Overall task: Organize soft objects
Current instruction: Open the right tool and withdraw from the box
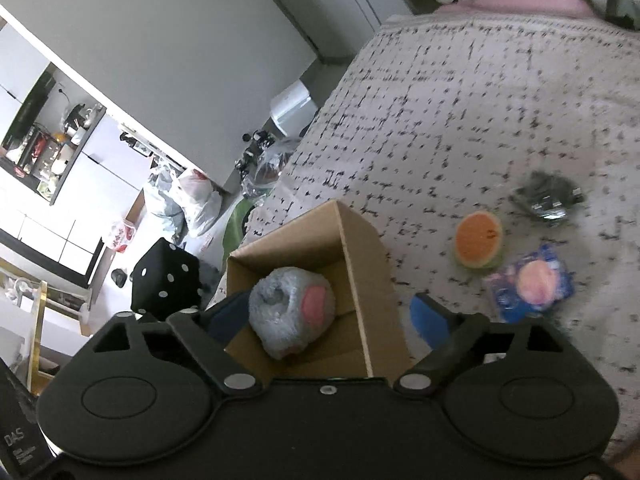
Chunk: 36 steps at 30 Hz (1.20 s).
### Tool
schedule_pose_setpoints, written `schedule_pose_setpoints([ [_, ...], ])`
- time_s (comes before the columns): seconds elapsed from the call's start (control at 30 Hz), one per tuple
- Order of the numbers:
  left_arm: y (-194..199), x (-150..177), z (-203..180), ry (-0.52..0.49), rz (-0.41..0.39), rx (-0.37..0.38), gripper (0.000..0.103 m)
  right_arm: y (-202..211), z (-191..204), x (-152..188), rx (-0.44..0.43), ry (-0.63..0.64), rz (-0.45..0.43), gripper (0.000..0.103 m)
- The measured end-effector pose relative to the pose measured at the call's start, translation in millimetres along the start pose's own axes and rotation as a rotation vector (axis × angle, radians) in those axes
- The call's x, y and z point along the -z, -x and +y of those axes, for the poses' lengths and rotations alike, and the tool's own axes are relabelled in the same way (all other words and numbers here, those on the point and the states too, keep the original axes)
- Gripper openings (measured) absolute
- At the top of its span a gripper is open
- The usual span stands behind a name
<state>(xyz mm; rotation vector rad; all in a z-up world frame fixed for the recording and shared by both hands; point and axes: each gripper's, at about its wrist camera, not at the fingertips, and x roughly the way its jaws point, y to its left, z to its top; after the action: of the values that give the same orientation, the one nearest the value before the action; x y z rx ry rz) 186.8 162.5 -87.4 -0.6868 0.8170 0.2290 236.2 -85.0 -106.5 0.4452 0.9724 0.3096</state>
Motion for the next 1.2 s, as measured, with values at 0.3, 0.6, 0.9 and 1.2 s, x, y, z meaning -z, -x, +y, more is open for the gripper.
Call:
schedule_pose_setpoints([
  [0.3, 44.3, 28.6, -35.4, -0.066, -0.036, -0.040, 0.087, 60.4, -23.1, 4.5, -0.011, -0.002, -0.053, 0.103],
  [0.6, 89.2, 53.1, -75.1, -0.126, -0.090, -0.060, 0.088, 116.0, -45.4, 7.6, -0.024, -0.012, -0.104, 0.103],
  [0.9, 121.8, 79.0, -101.9, -0.188, -0.114, -0.050, 0.088, 165.0, -73.2, 15.7, -0.015, -0.014, -0.149, 0.103],
  [1.2, 141.1, 101.6, -116.5, -0.242, -0.091, -0.062, 0.089, 200.6, -94.9, 24.0, 0.000, -0.011, -0.168, 0.103],
])
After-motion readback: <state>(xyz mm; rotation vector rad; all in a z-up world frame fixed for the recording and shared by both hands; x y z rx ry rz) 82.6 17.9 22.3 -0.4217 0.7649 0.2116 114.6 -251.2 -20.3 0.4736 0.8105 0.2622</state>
